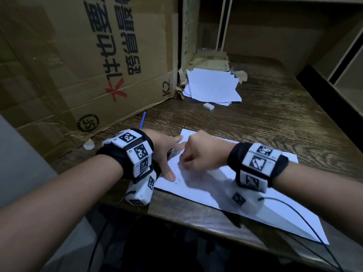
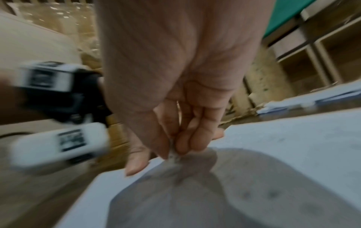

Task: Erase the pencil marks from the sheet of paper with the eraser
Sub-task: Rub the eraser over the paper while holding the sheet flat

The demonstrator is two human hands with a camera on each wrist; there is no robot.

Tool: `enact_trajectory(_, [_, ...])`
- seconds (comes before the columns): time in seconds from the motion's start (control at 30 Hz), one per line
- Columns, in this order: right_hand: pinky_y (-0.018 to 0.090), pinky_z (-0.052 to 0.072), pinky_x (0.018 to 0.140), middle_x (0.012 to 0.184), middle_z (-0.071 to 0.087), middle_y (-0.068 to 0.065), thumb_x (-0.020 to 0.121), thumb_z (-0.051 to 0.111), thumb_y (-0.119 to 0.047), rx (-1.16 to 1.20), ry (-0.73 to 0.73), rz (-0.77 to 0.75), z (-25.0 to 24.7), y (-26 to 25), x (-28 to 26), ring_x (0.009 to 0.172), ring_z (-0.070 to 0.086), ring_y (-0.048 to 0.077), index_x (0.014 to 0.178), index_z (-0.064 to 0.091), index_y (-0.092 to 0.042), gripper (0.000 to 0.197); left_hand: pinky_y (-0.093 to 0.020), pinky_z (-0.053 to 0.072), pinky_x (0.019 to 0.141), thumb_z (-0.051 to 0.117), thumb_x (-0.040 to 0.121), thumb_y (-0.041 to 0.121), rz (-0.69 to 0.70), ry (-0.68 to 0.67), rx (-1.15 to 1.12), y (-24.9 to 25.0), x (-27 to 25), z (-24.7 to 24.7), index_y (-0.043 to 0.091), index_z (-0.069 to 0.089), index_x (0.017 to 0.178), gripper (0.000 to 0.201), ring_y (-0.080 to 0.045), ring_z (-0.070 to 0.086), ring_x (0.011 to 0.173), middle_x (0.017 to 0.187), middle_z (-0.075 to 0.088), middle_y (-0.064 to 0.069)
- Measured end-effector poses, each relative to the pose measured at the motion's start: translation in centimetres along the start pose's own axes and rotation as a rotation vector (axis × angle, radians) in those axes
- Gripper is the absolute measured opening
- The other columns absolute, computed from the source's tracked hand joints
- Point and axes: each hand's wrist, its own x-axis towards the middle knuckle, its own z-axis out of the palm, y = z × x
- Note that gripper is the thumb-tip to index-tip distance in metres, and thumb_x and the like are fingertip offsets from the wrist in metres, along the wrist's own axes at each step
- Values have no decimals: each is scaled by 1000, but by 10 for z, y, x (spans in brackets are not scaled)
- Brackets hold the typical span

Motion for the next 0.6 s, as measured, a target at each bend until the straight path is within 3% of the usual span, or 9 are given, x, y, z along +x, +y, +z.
enact_trajectory(0.07, [16,29,52,51,48,-5,84,66,-20,-17,-42,-73,4,-9,-6,53,40,14,59,62,-18,26,-42,21,121,81,45,78,25,2,3,-1,2,2,44,18,156,133,-9,5,153,163,-14,24])
enact_trajectory(0.2, [16,28,53,50,46,-2,83,62,-16,-75,83,-16,-5,22,9,51,38,17,68,70,-5,21,-35,14,119,84,70,56,-20,-10,30,1,-1,0,34,-8,159,131,-7,-8,152,163,-22,18])
enact_trajectory(0.23, [22,32,55,49,46,1,82,60,-16,-82,106,4,-6,23,11,49,37,18,68,71,-5,21,-34,15,119,84,72,53,-26,-11,43,4,-2,-2,32,-10,159,130,-8,-7,152,163,-22,17])
enact_trajectory(0.3, [26,33,56,47,43,4,79,59,-17,-55,88,-8,-3,7,7,45,39,14,59,66,-10,23,-31,23,114,85,71,51,-35,-5,66,8,-3,-3,34,-2,160,126,-12,4,153,165,-15,16])
enact_trajectory(0.37, [20,30,54,49,46,1,79,62,-18,31,12,-86,-1,-15,-3,51,49,2,53,63,-20,27,-23,28,100,86,73,46,-38,9,68,13,-5,-4,34,12,159,114,-16,18,150,167,0,11])
enact_trajectory(0.4, [17,30,54,55,51,1,81,64,-18,30,-33,-110,0,-16,-5,58,53,-4,56,67,-17,25,-22,27,95,85,74,45,-40,12,64,14,-5,-4,33,16,158,109,-16,20,149,167,2,9])
enact_trajectory(0.47, [20,37,58,66,64,1,80,61,-18,-58,-33,-89,-3,-1,2,61,57,8,68,72,-5,21,-24,27,102,85,73,48,-40,5,63,12,-2,-4,31,11,160,115,-12,13,151,167,-8,10])
enact_trajectory(0.53, [30,38,59,59,61,8,78,57,-19,-117,67,-10,-8,20,12,56,48,24,70,71,-4,22,-30,23,114,84,73,50,-53,-14,71,13,-5,-4,34,-11,159,129,-10,2,153,164,-21,13])
enact_trajectory(0.6, [27,34,58,57,56,8,77,60,-15,-129,103,-7,-5,18,13,52,41,22,69,70,-3,18,-31,22,116,83,77,47,-64,-32,98,17,-7,-6,35,-15,157,127,-11,-1,153,164,-22,11])
